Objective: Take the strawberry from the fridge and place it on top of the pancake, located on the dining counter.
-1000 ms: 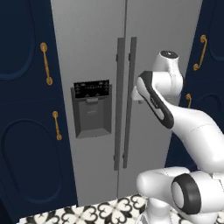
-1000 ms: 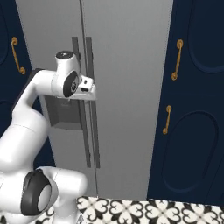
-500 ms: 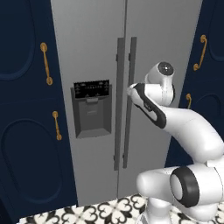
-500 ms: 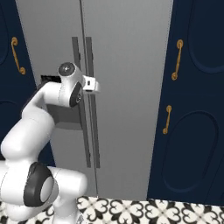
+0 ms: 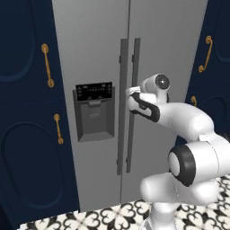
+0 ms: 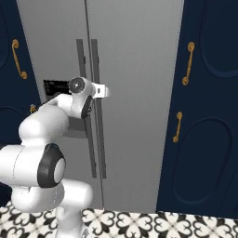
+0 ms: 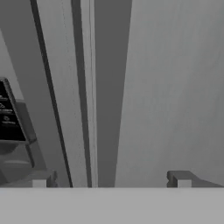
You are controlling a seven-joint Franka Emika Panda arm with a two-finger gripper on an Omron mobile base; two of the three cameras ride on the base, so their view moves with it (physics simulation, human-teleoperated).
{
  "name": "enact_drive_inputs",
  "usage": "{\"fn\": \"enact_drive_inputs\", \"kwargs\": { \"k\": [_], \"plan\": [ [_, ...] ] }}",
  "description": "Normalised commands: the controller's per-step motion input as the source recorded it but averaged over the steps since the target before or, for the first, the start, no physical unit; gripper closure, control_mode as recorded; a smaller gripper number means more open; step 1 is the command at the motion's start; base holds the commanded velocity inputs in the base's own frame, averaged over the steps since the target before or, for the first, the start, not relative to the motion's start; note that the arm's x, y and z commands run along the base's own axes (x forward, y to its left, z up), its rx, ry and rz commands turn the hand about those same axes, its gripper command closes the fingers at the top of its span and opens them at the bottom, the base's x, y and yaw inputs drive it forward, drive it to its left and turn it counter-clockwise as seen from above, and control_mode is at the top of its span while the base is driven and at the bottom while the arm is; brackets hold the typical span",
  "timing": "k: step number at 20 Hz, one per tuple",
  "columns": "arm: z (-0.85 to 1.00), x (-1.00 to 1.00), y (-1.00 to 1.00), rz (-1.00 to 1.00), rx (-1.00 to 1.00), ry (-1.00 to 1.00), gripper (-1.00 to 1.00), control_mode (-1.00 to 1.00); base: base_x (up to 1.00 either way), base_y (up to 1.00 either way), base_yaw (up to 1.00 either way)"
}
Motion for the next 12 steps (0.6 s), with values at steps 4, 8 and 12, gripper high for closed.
{"fn": "enact_drive_inputs", "kwargs": {
  "k": [4,8,12],
  "plan": [
    [0.00,0.47,0.04,-0.02,0.00,0.00,-1.00,-1.00,0.00,0.00,0.00],
    [0.00,0.45,0.06,-0.04,0.00,-0.01,-1.00,-1.00,0.00,0.00,0.00],
    [-0.05,0.58,0.08,-0.02,0.00,-0.12,-1.00,-1.00,0.00,0.00,0.00]
  ]
}}
